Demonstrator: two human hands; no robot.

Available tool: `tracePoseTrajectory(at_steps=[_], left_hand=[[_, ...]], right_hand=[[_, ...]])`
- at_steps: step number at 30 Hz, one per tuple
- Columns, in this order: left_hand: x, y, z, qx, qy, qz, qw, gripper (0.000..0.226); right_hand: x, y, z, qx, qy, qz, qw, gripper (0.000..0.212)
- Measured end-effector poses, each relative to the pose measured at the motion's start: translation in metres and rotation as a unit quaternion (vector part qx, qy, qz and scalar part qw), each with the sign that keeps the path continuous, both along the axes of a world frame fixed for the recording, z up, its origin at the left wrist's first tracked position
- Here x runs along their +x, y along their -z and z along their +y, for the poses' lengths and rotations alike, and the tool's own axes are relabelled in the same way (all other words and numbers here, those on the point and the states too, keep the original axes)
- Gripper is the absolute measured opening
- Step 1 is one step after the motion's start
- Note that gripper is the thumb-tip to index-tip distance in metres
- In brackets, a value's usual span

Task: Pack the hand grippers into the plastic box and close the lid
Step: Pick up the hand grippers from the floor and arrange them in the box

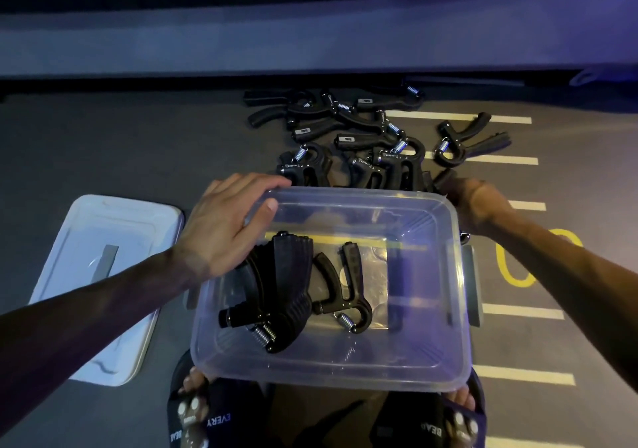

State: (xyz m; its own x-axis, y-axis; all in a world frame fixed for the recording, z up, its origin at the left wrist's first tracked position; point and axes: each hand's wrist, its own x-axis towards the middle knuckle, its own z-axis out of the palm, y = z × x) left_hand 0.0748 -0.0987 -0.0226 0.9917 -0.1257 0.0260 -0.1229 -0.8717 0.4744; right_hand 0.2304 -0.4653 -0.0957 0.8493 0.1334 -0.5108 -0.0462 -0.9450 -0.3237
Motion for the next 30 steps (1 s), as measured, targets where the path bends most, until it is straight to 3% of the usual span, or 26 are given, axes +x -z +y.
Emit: tracePoseTrajectory(at_steps=[3, 9, 13, 16, 22, 27, 30], left_hand=[[0.001, 0.0, 0.0, 0.0, -0.003, 0.0, 1.0, 0.035], [0.0, -0.002, 0.0, 0.001, -0.006, 0.004, 1.0, 0.035], [0.0, -0.002, -0.001, 0.0, -0.004, 0.004, 1.0, 0.035], [-0.001, -0.003, -0.001, -0.002, -0.004, 0.006, 1.0, 0.036], [-0.001, -0.007, 0.0, -0.027, -0.003, 0.027, 0.999, 0.038], [0.004, -0.03, -0.004, -0.12, -0.039, 0.01, 0.992, 0.03], [0.011, -0.048, -0.017, -0.228, -0.044, 0.015, 0.972, 0.029]], right_hand=[[-0.002, -0.001, 0.009, -0.067, -0.019, -0.046, 0.996, 0.028], [-0.007, 0.002, -0.001, -0.055, -0.024, -0.058, 0.996, 0.026], [-0.007, -0.011, -0.006, -0.037, -0.018, -0.113, 0.993, 0.026], [0.009, -0.033, -0.012, 0.016, 0.03, -0.157, 0.987, 0.026], [0.021, -0.103, 0.02, 0.262, 0.07, -0.207, 0.94, 0.022], [-0.013, -0.156, 0.076, 0.462, 0.015, -0.031, 0.886, 0.013], [-0.034, -0.159, 0.103, 0.54, -0.023, 0.099, 0.835, 0.028]])
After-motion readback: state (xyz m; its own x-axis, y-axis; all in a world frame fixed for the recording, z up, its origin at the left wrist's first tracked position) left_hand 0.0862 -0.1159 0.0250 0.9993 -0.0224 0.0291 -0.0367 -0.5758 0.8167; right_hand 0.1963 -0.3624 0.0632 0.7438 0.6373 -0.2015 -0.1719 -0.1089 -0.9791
